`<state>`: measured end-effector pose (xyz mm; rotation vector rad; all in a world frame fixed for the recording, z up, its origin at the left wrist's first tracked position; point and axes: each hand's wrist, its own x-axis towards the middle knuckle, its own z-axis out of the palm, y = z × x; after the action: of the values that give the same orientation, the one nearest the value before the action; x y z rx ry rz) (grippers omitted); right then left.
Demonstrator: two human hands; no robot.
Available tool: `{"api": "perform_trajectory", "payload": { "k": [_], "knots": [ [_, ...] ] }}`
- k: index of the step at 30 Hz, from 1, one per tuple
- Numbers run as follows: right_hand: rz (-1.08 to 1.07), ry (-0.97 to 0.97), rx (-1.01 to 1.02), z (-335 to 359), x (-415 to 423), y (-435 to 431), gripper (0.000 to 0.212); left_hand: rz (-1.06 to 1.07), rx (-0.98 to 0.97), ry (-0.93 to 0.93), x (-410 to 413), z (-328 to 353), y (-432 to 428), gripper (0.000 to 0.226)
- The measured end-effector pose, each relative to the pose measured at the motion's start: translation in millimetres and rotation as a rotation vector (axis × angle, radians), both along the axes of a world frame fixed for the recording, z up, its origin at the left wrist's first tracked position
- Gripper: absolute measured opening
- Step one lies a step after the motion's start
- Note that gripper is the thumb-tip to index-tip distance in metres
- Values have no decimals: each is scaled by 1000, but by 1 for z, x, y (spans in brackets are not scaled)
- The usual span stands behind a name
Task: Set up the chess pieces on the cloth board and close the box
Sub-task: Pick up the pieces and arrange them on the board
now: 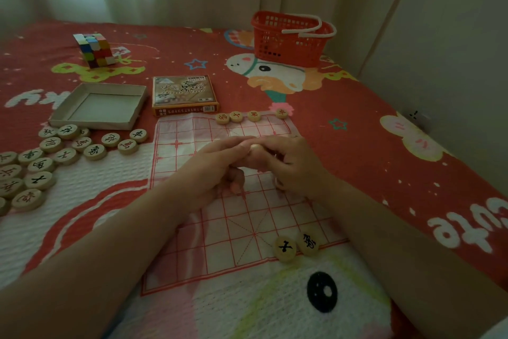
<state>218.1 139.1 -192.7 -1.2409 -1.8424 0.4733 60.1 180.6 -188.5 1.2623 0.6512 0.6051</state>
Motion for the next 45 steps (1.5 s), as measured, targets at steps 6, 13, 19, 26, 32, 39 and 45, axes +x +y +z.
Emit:
{"api": "perform_trajectory", "payload": {
  "k": [6,13,19,26,32,39,45],
  "knots": [
    [-32,218,-183,4,0,-3,15,81,121,53,-1,-7,7,12],
    [8,329,-244,7,3,-7,24,40,63,21,-2,-3,6,14],
    [-27,361,-176,12,13,-6,29,67,41,39,-3,-1,5,14],
    [13,61,-18,3,15,-6,37,82,63,91,-2,-1,5,15],
    [-52,-11,59,3,13,-4,32,117,97,113,-1,-1,5,14],
    [-426,120,72,20,43,15,23,346,-115,-66,-6,3,21,9],
    [-392,-255,-64,25,45,37,27,370,-218,-130,-2,4,21,36]
  ]
}}
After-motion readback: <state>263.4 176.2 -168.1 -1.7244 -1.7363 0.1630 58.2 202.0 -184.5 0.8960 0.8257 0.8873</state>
